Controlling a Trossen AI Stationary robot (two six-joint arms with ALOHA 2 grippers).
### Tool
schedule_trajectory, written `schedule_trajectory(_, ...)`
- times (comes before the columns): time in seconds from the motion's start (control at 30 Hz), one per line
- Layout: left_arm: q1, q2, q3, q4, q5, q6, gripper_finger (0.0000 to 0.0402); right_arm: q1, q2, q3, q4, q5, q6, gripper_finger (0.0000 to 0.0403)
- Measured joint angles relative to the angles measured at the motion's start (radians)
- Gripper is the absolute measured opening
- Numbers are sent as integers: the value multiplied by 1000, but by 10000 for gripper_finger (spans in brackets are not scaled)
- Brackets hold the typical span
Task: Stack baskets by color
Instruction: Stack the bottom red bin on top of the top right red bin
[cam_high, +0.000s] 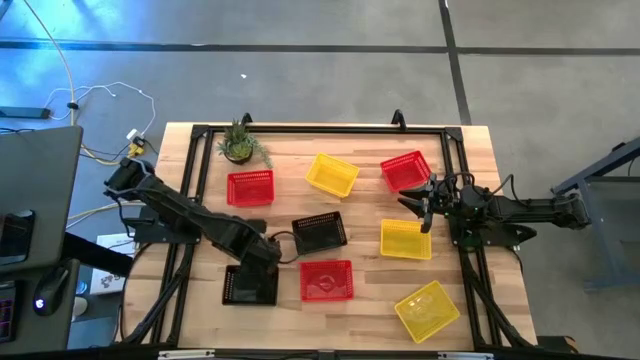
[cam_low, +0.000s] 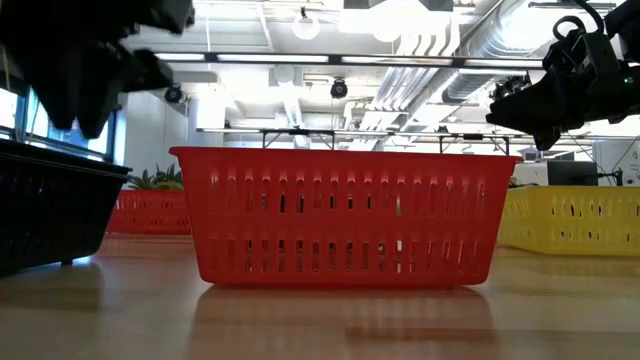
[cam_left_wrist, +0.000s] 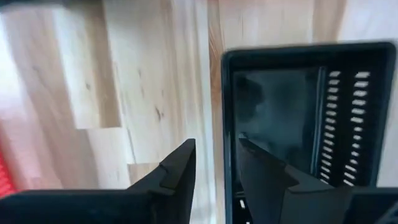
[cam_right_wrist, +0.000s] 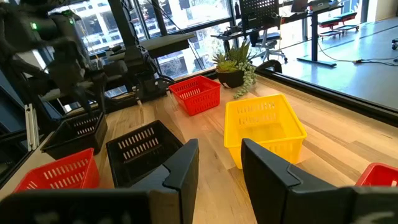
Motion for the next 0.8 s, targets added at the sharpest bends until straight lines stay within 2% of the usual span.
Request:
schedule_trajectory(0.2,15,-115,0,0,-70,38,106,0,0,0,0,0,-90,110)
schedule_trajectory(0.37,48,-217,-1,9,-139,78,106,0,0,0,1,0,-88,110)
schedule_trajectory(0.6,131,-363,-100,112,-160,93,106,0,-1,0,18,1,56,110)
schedule_trajectory(0.8,200,-449,-216,254,-174,108,106,0,3,0,109,57,69,110)
